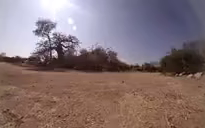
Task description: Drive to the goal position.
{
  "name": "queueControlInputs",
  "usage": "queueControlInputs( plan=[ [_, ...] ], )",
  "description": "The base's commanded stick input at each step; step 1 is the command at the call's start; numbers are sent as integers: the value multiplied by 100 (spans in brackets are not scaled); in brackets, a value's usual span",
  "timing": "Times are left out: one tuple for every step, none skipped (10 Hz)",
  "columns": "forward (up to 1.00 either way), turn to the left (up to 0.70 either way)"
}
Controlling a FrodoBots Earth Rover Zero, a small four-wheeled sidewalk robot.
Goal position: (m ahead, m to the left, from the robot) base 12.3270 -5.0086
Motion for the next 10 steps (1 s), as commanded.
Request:
queueControlInputs(
  plan=[
    [50, 0],
    [50, 0],
    [50, 0],
    [50, 0],
    [50, 0],
    [50, 0],
    [50, 0],
    [50, 0],
    [50, 0],
    [50, 0]
  ],
)
